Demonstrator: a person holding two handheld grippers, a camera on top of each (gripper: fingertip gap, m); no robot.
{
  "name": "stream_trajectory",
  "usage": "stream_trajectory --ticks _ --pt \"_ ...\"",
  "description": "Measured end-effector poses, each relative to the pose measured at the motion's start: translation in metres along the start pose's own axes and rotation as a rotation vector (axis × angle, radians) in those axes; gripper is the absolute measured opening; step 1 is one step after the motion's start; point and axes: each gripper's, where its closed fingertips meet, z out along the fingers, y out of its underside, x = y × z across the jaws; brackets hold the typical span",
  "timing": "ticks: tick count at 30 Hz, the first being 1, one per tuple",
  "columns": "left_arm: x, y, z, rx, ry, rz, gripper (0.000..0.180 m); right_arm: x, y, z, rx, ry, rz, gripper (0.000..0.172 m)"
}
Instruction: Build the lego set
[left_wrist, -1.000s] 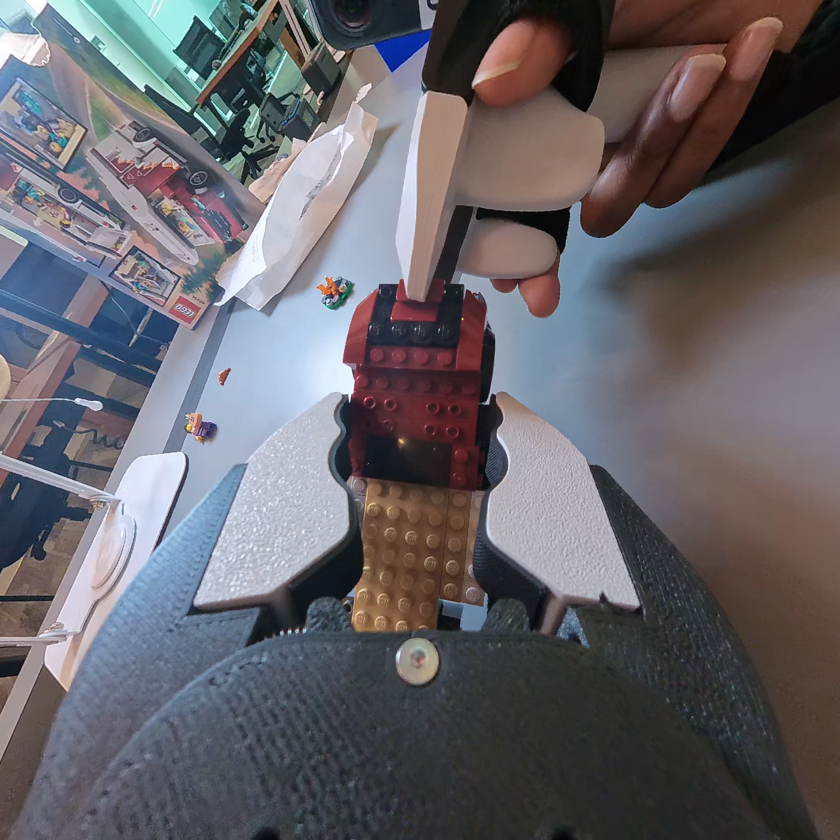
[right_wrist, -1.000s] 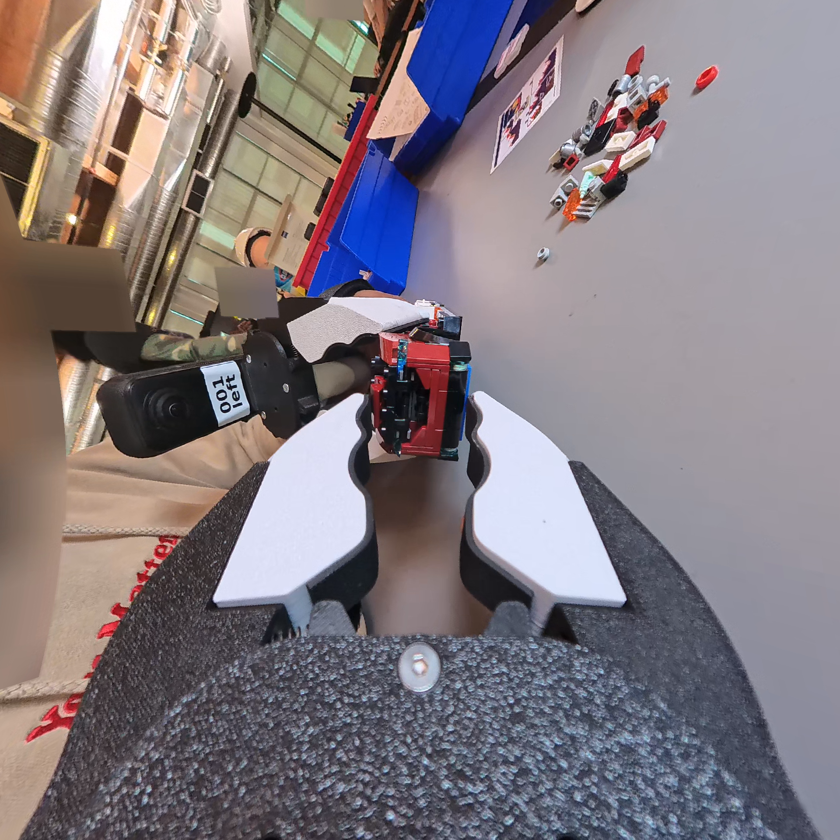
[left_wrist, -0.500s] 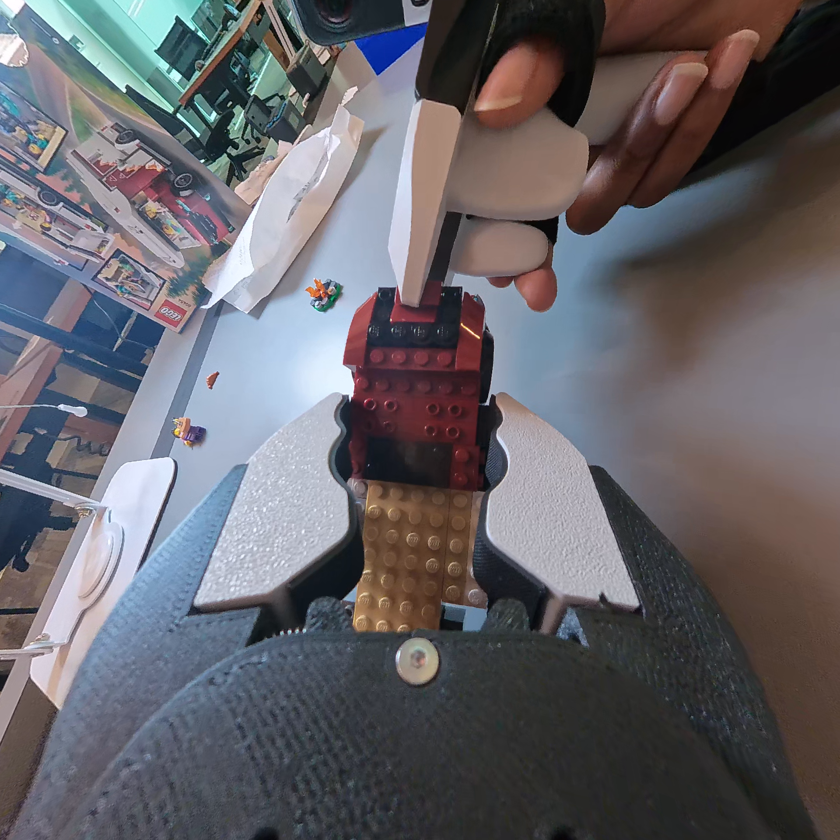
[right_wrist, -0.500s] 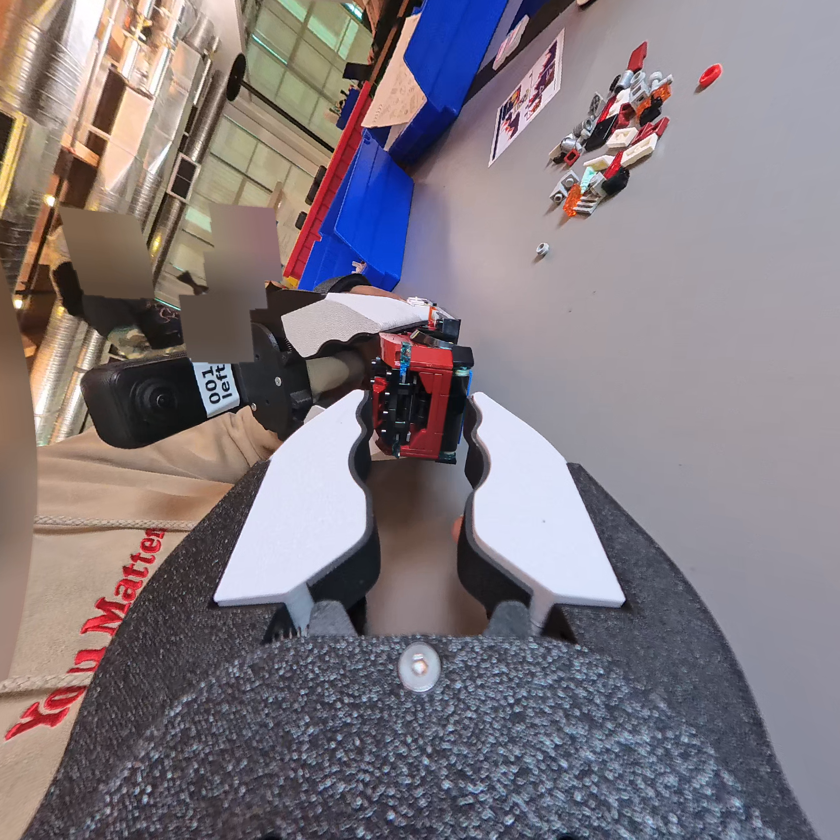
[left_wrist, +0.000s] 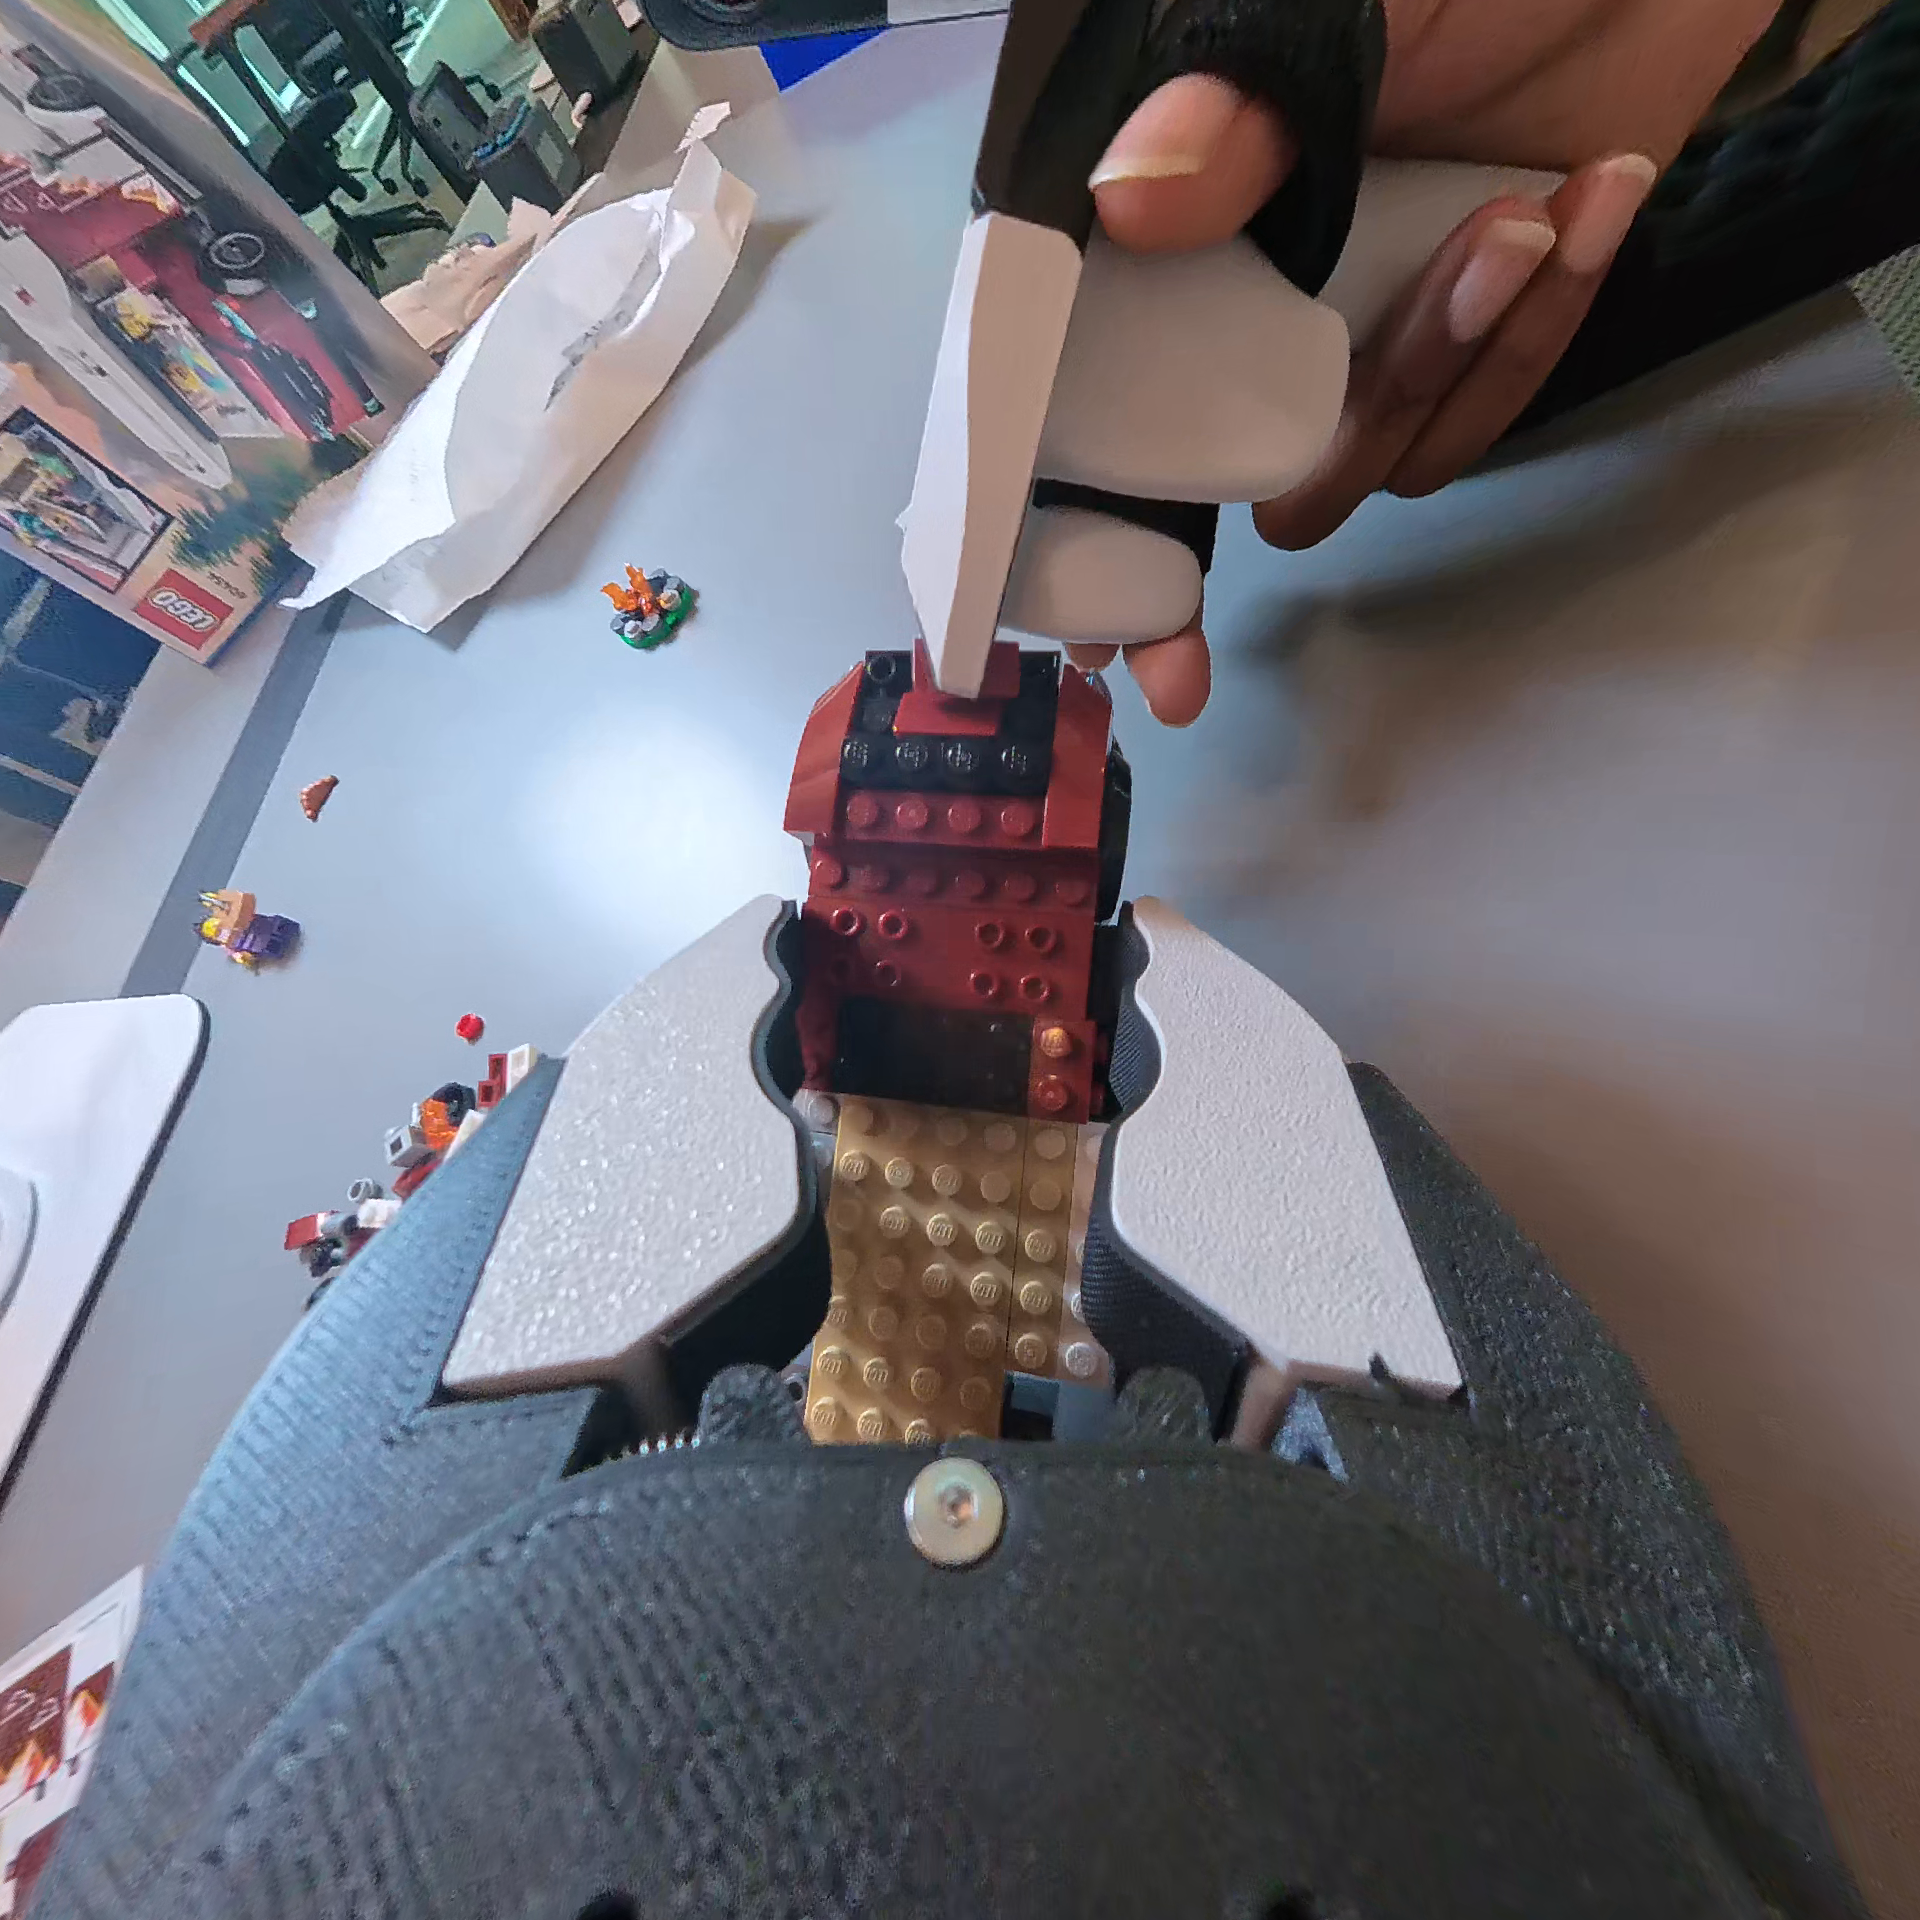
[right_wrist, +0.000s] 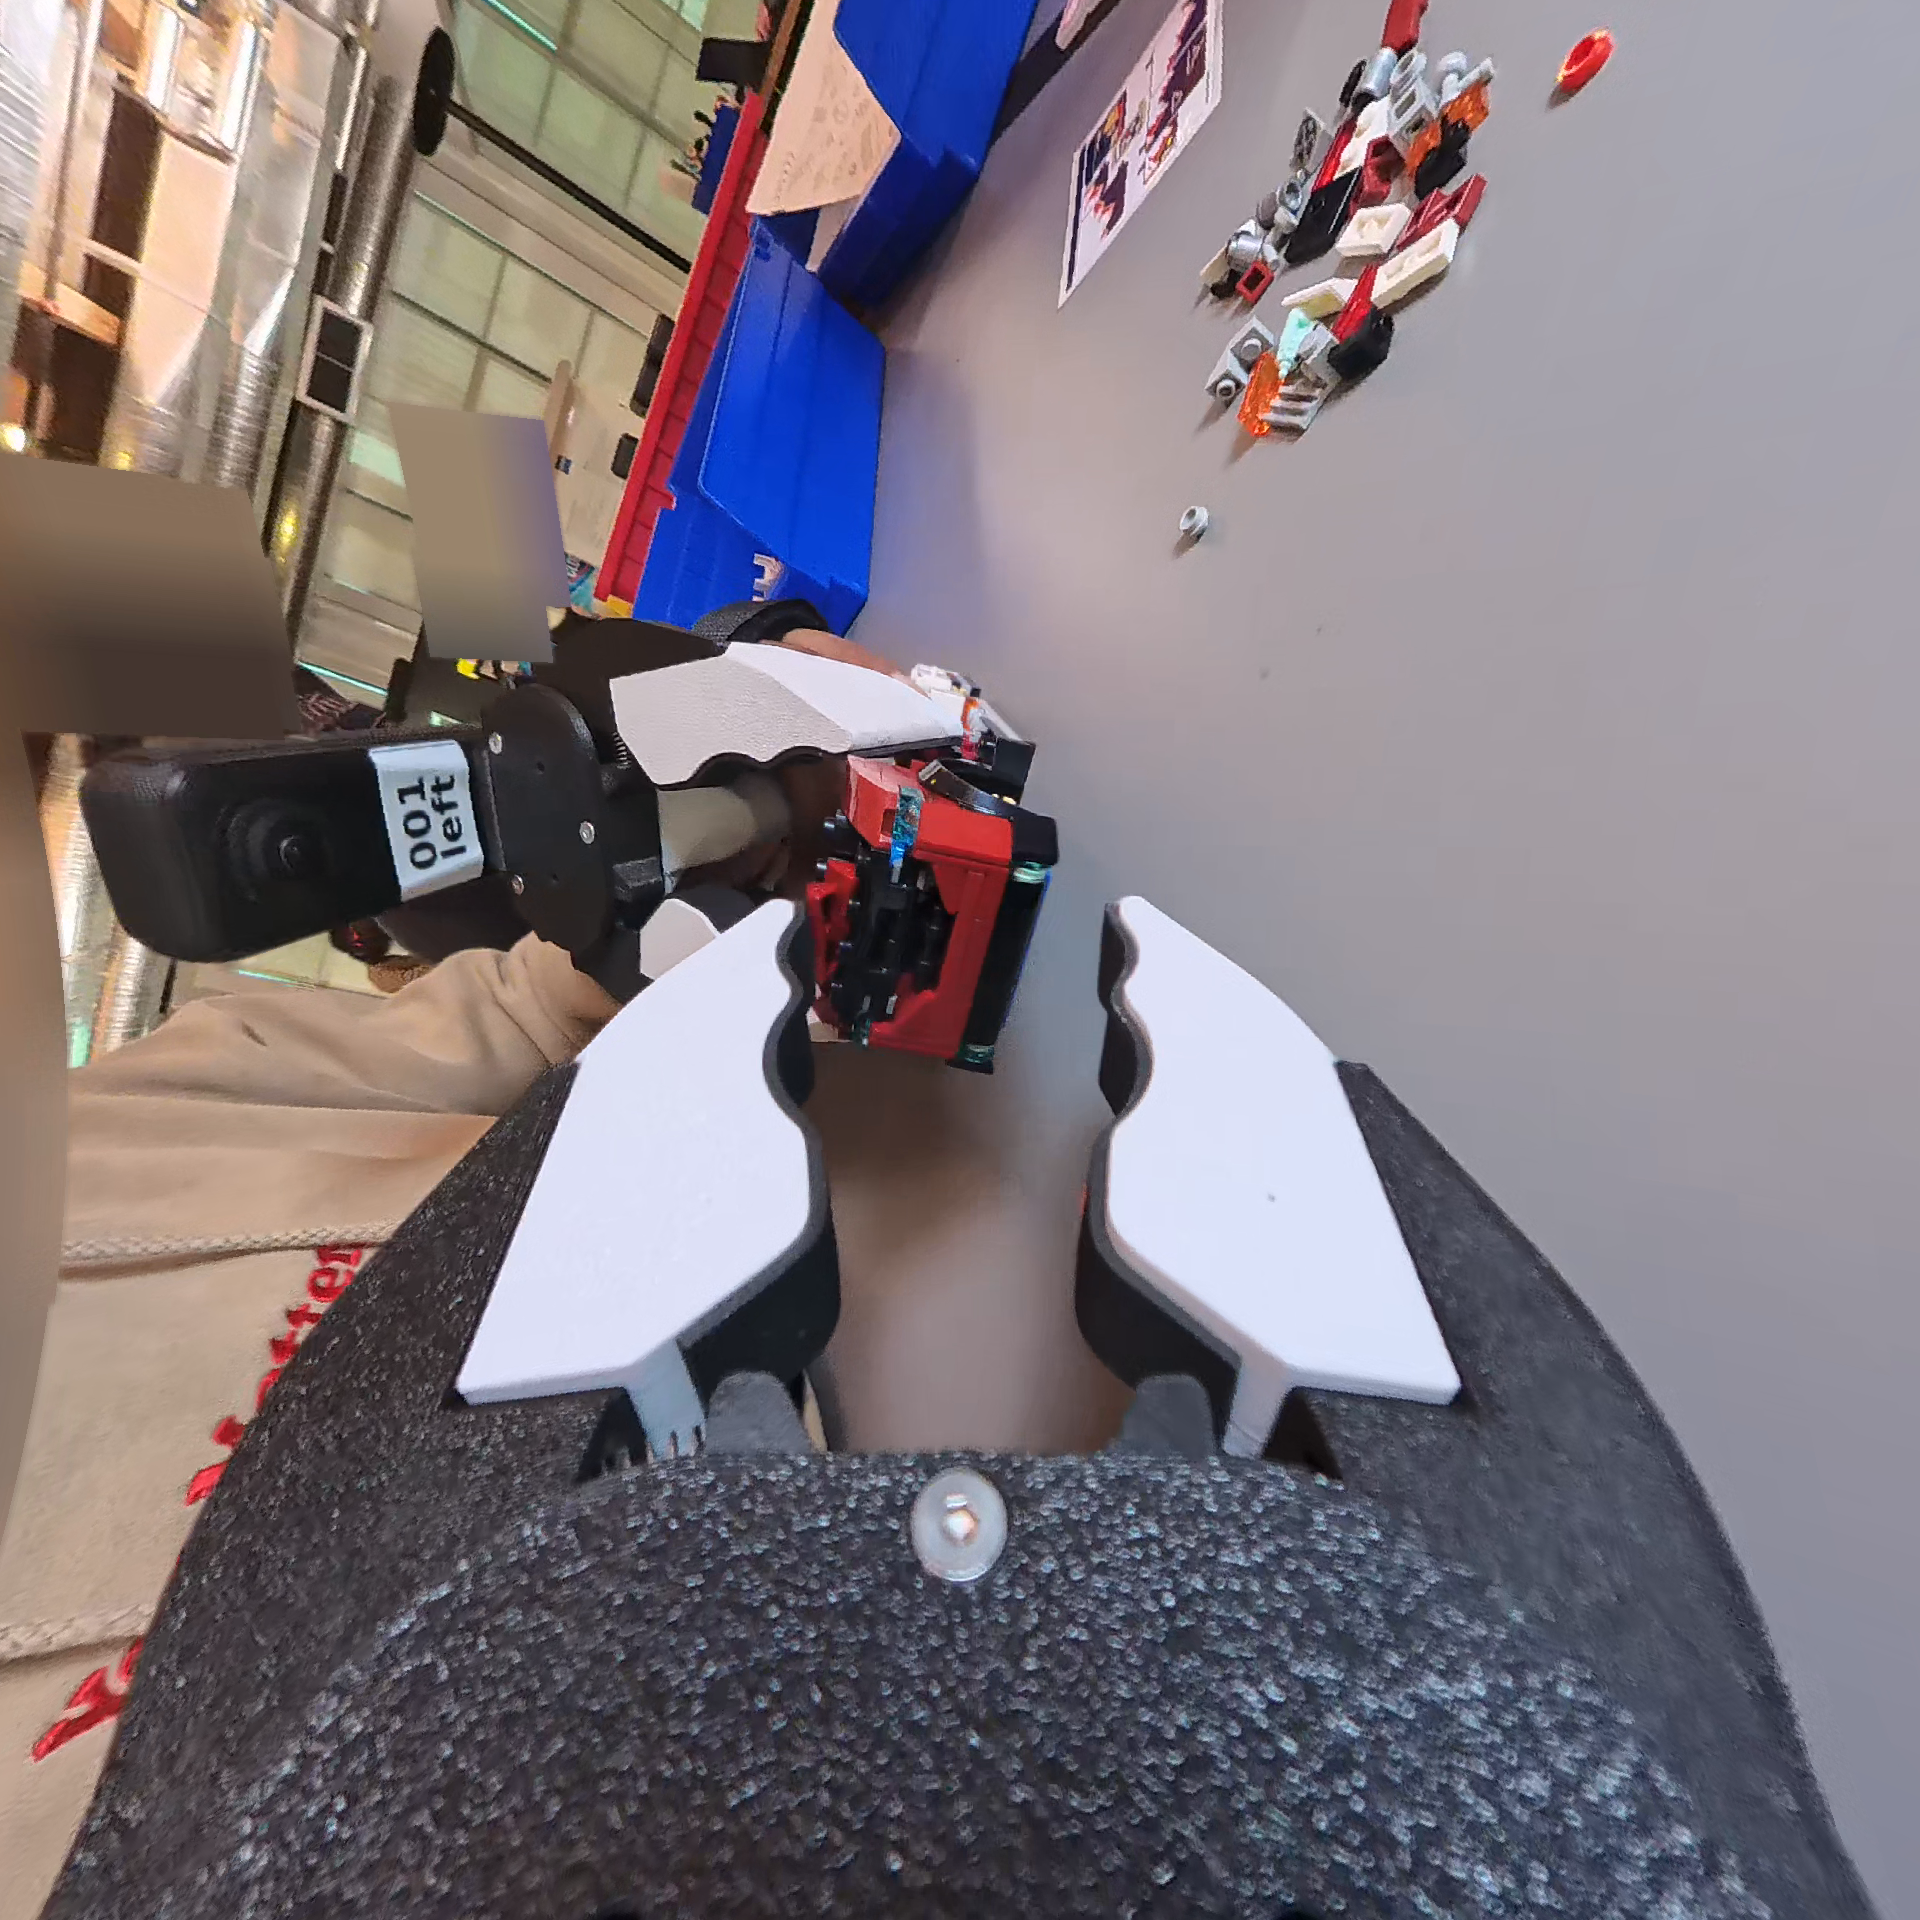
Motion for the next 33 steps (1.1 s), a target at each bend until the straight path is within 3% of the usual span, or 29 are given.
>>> stream_trajectory --ticks 12,15,18,20,33 --pt "-0.003 -0.004 -0.008 0.042 0.088 -0.168 0.058 -0.011 -0.02 0.005 0.06 0.0 -0.023 0.063" --pt "-0.005 -0.004 -0.01 0.046 0.112 -0.204 0.058 -0.032 -0.043 -0.01 0.089 -0.05 -0.27 0.055" --pt "-0.006 -0.005 -0.012 0.048 0.125 -0.223 0.058 -0.05 -0.046 -0.025 -0.04 0.004 -0.751 0.036" --pt "-0.006 -0.005 -0.013 0.048 0.133 -0.229 0.058 -0.051 -0.035 -0.022 -0.152 0.051 -0.908 0.026" --pt "-0.001 -0.004 -0.014 0.031 0.147 -0.203 0.058 -0.041 -0.011 0.003 -0.316 0.101 -0.982 0.02"
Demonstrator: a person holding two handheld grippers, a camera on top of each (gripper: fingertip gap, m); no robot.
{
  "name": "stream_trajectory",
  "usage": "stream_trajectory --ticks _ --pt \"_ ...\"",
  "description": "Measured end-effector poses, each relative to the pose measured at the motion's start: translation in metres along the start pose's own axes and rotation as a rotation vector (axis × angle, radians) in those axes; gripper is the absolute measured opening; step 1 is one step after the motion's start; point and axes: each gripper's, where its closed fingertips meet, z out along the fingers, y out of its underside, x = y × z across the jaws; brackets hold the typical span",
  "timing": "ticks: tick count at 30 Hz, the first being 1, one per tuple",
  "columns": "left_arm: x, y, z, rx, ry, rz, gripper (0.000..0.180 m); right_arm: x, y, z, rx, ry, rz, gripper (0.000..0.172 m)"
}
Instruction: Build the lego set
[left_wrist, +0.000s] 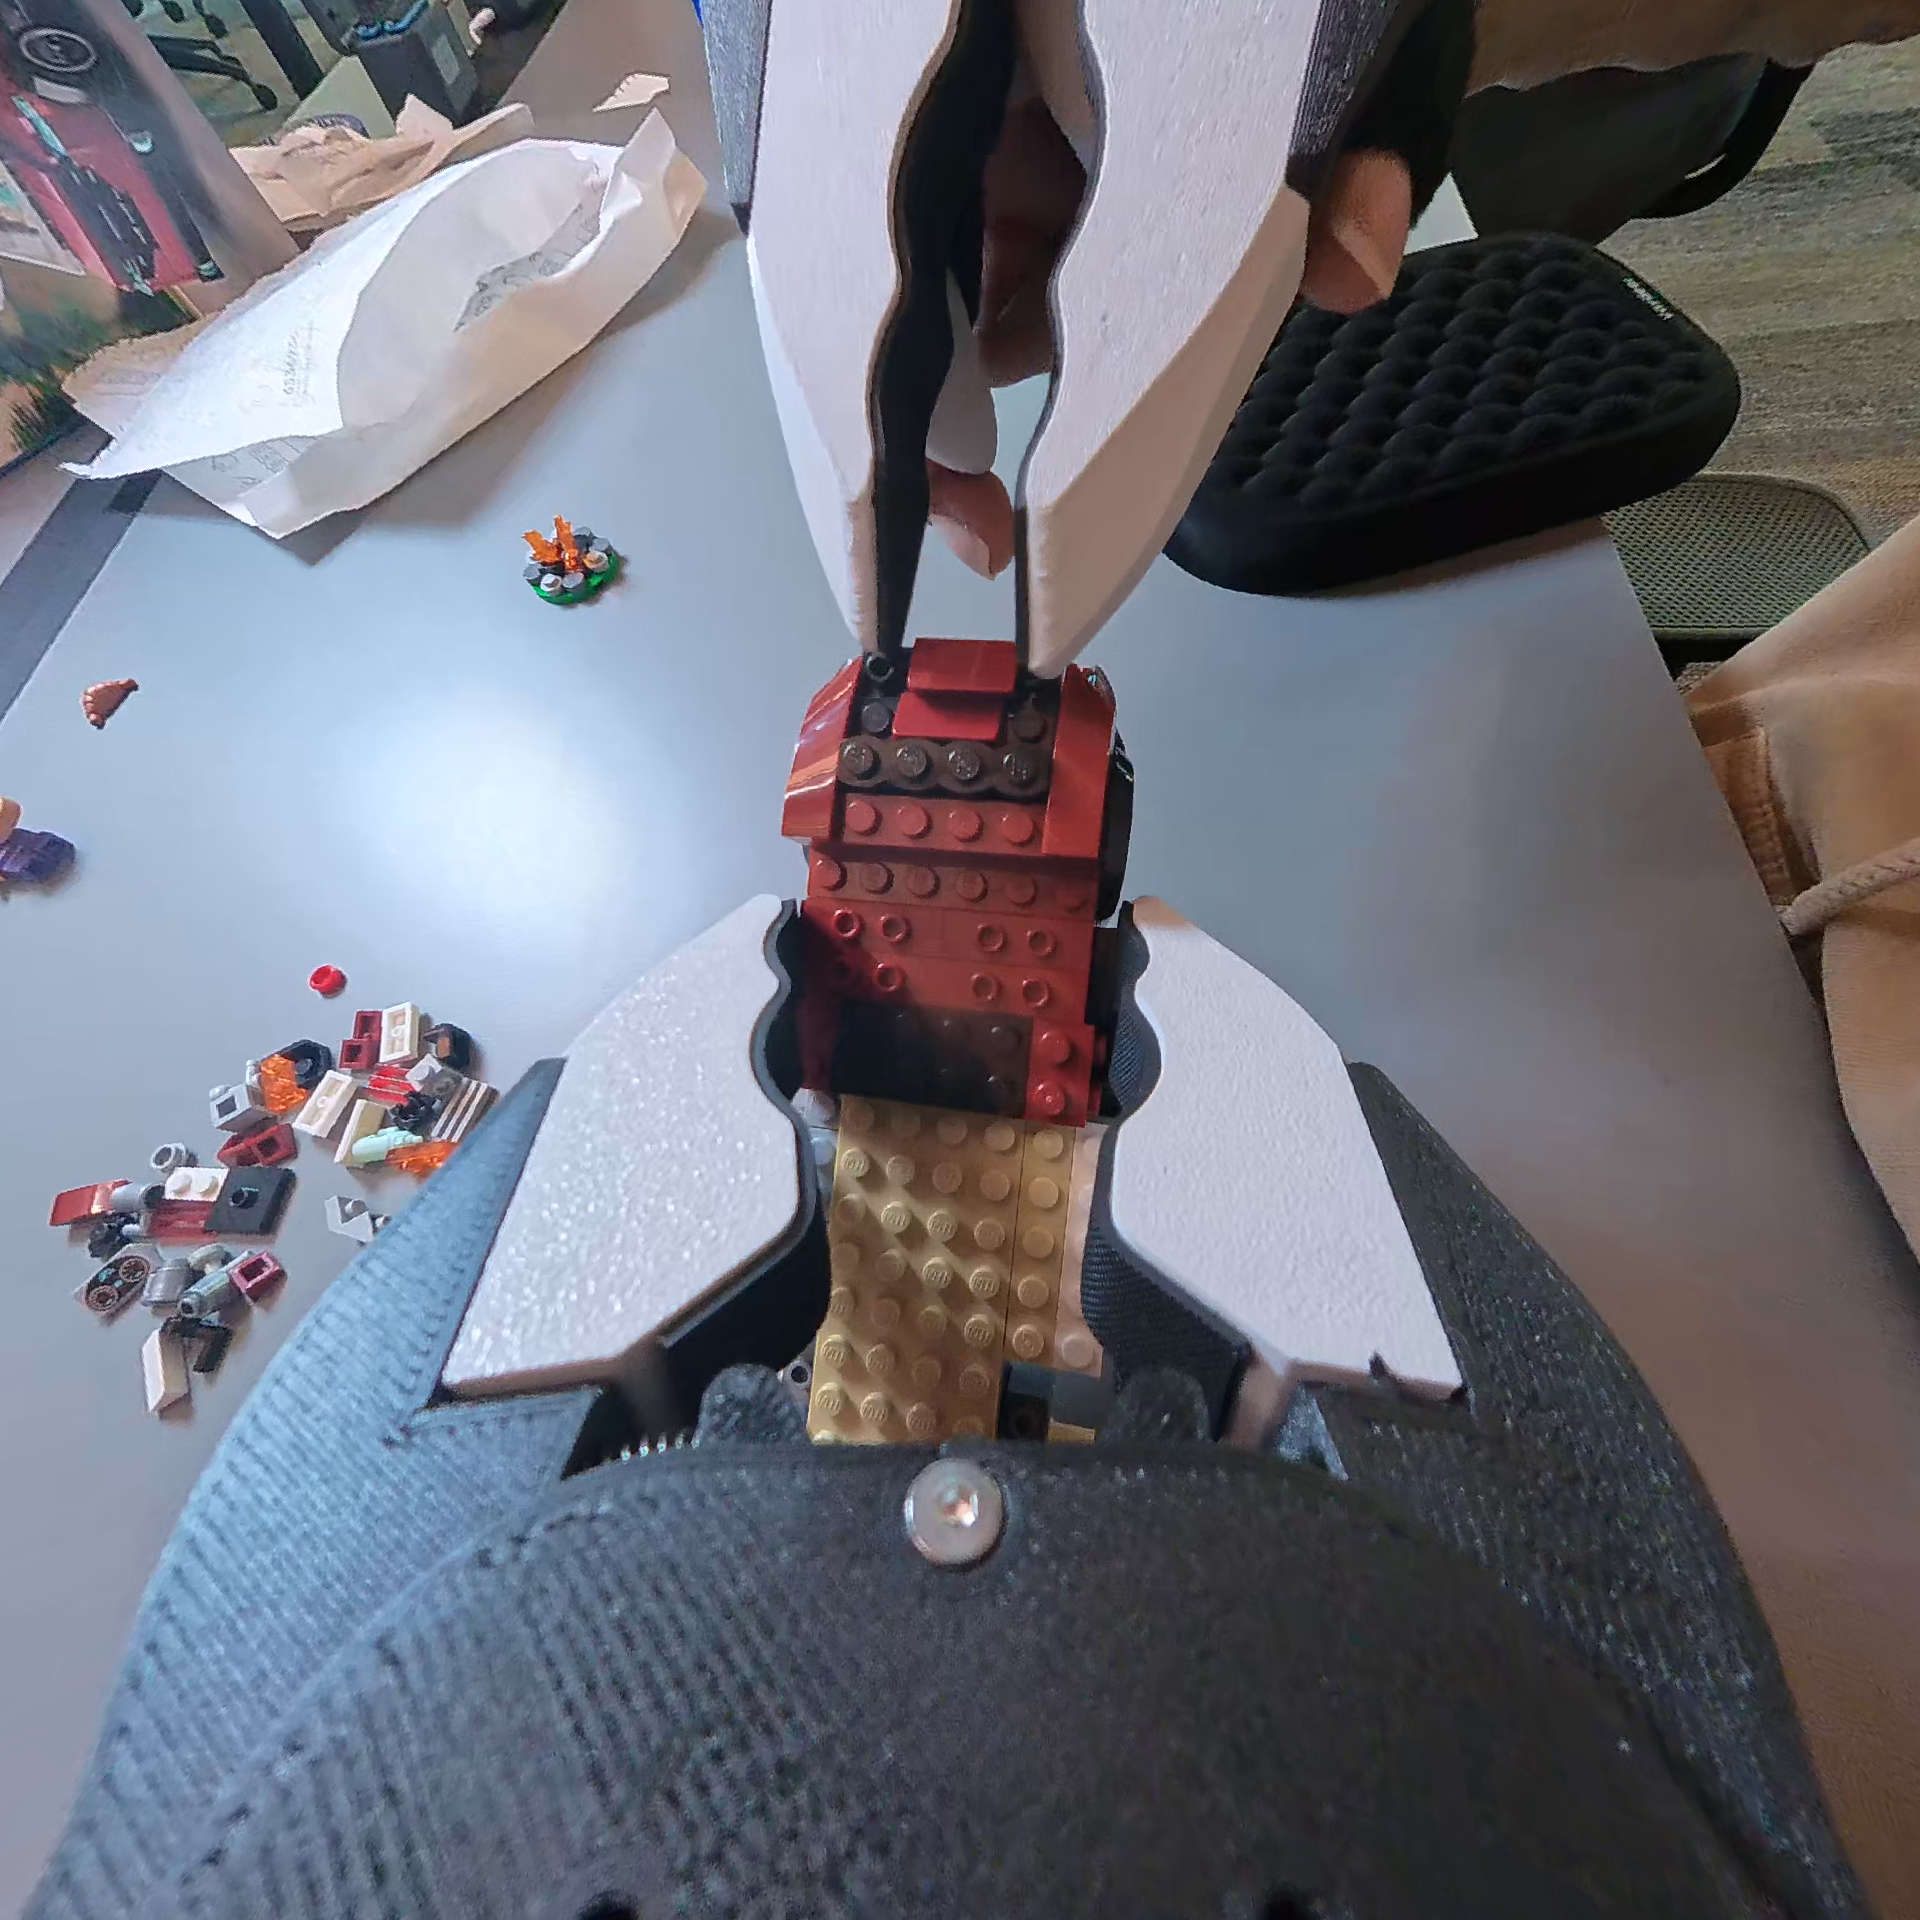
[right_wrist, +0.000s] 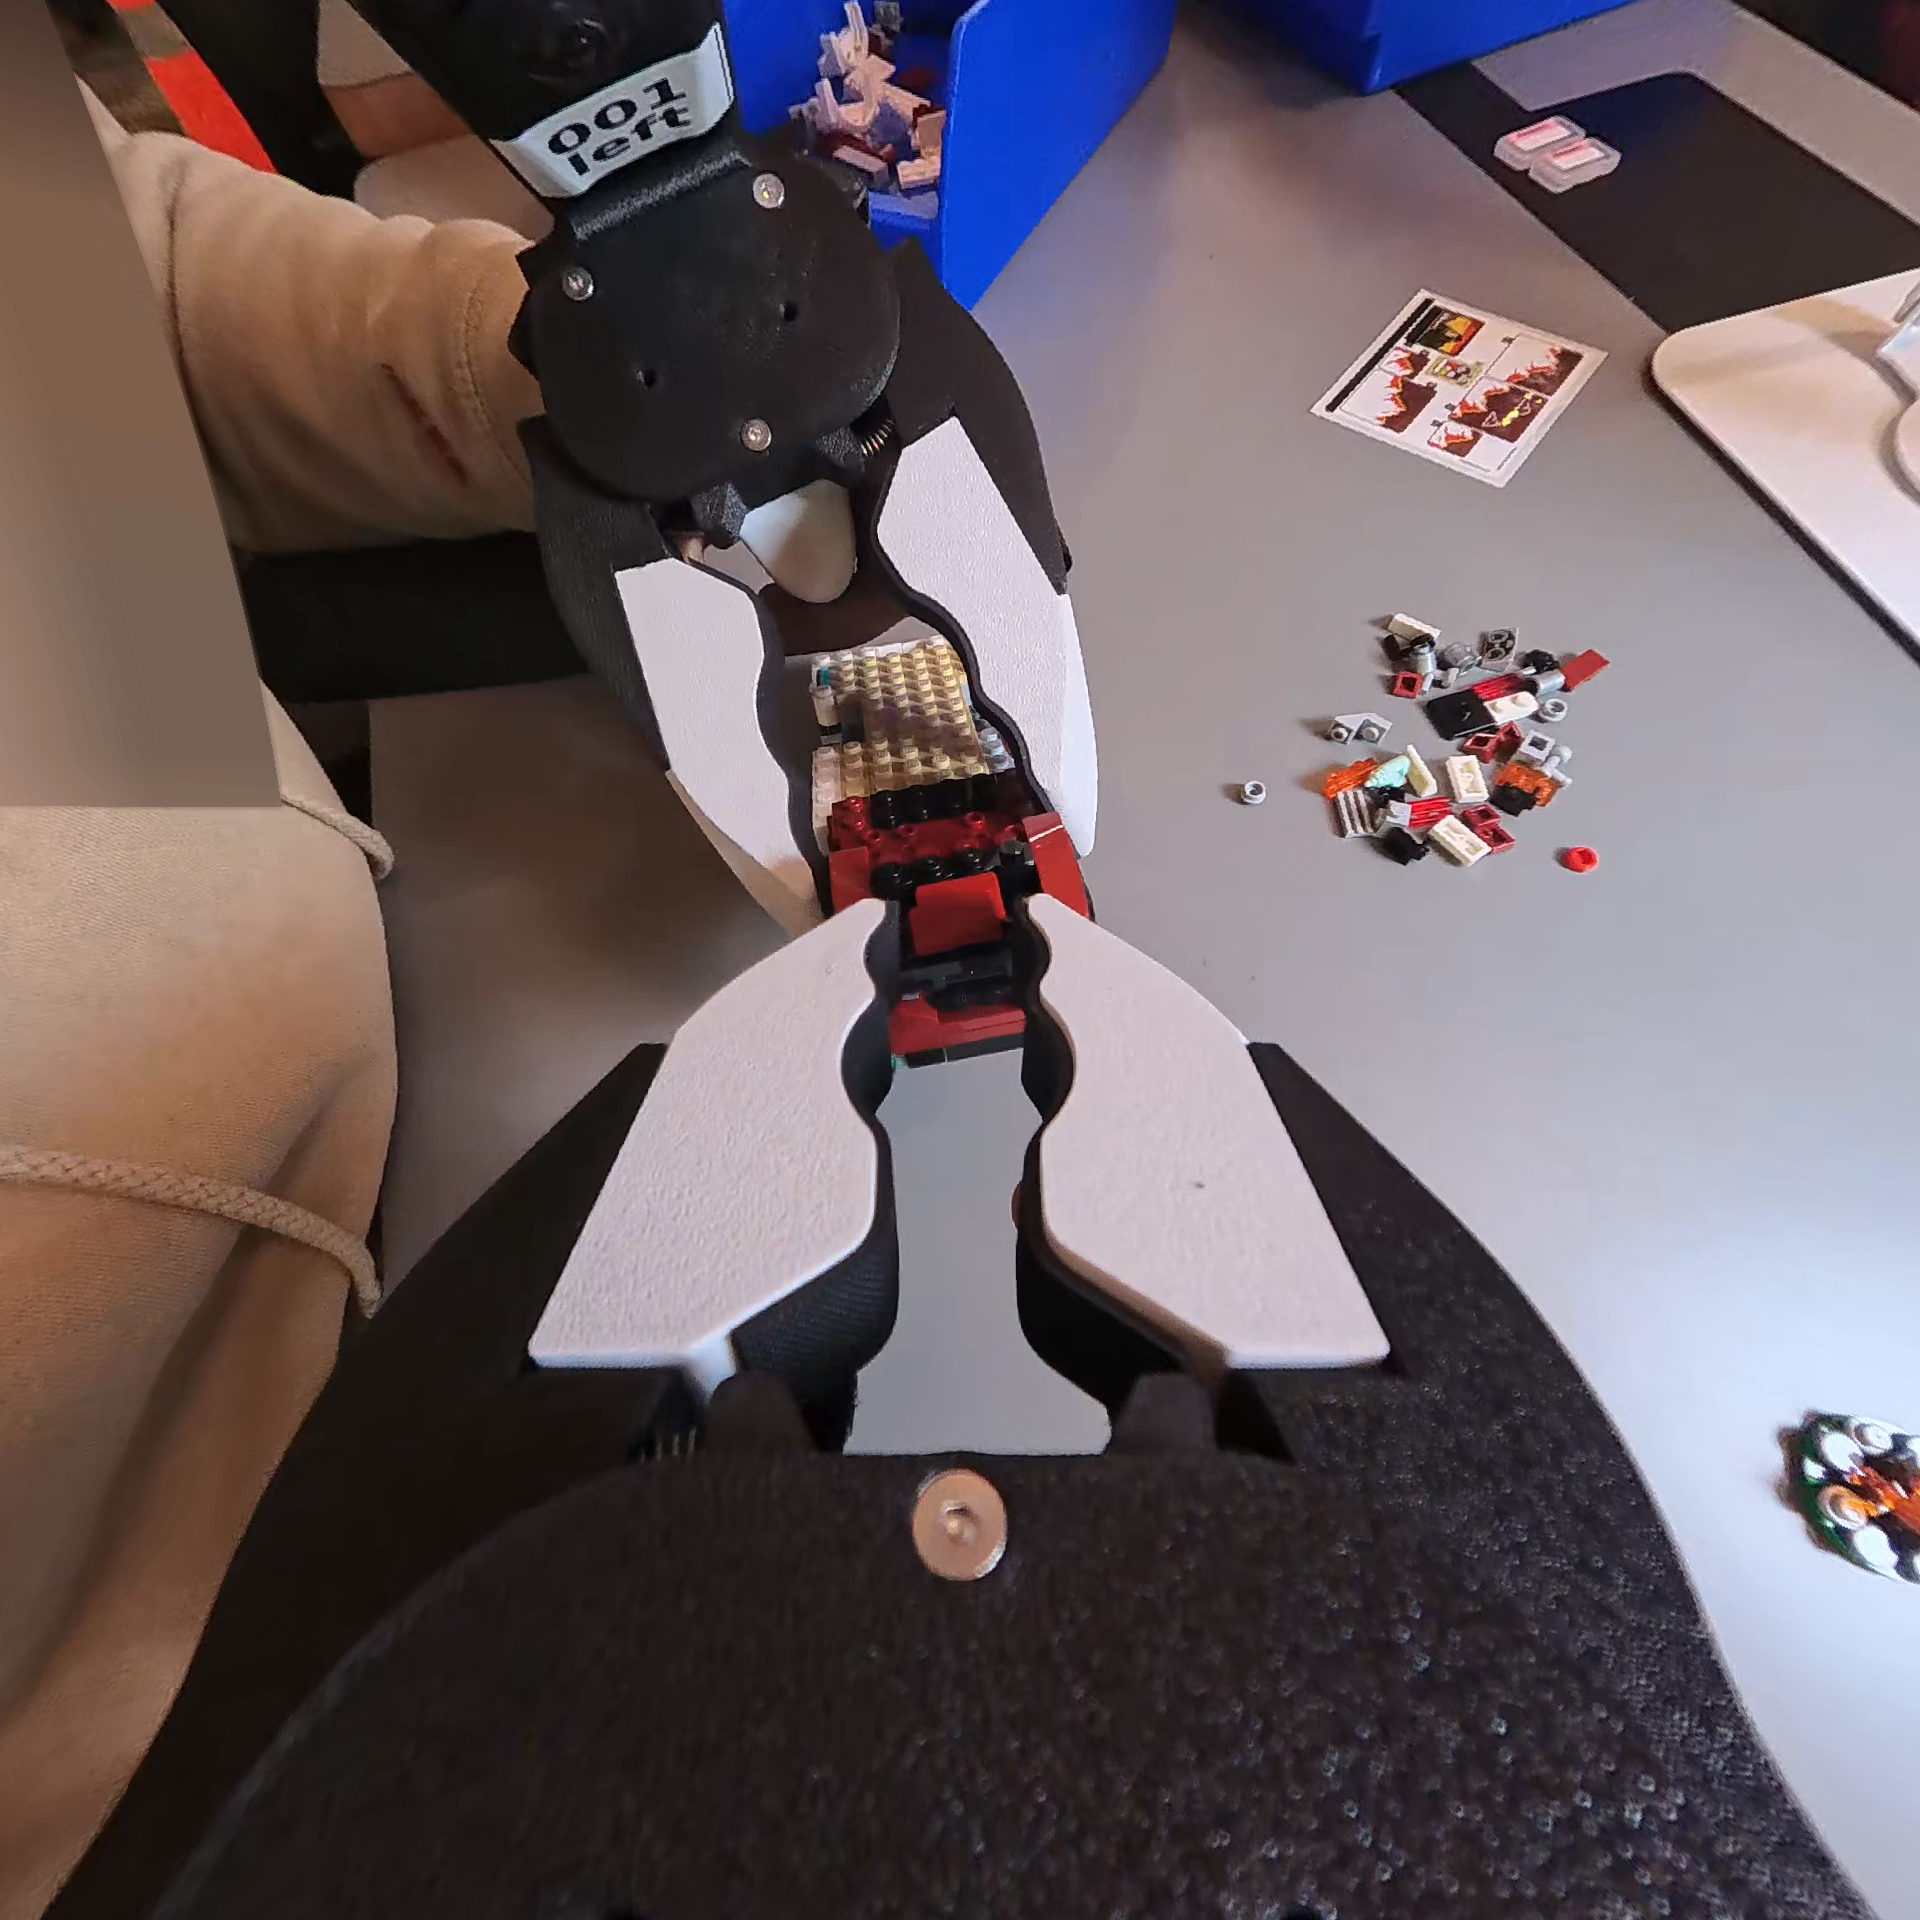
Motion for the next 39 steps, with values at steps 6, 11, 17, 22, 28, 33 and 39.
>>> stream_trajectory --ticks 6,11,17,22,28,33,39 --pt "0.001 0.0 0.0 -0.004 0.003 0.007 0.058 -0.002 0.002 0.002 -0.018 -0.01 -0.009 0.017" --pt "0.002 0.0 0.001 -0.001 0.004 0.012 0.058 -0.001 0.002 0.001 -0.017 -0.016 -0.004 0.017" --pt "0.003 0.0 0.001 -0.002 0.008 0.013 0.058 -0.002 0.003 0.001 -0.02 -0.021 -0.003 0.017" --pt "0.003 0.0 0.001 -0.001 0.008 0.013 0.058 -0.002 0.003 0.0 -0.012 -0.03 0.008 0.018" --pt "0.002 0.0 0.001 0.001 0.005 0.012 0.058 0.0 -0.006 -0.005 0.035 -0.033 0.059 0.025" --pt "0.0 -0.001 0.002 0.001 -0.027 0.03 0.058 0.026 0.004 -0.018 0.127 0.0 0.55 0.047" --pt "0.003 0.001 0.005 -0.012 -0.029 0.057 0.058 0.006 0.033 0.0 0.277 -0.201 1.134 0.059"
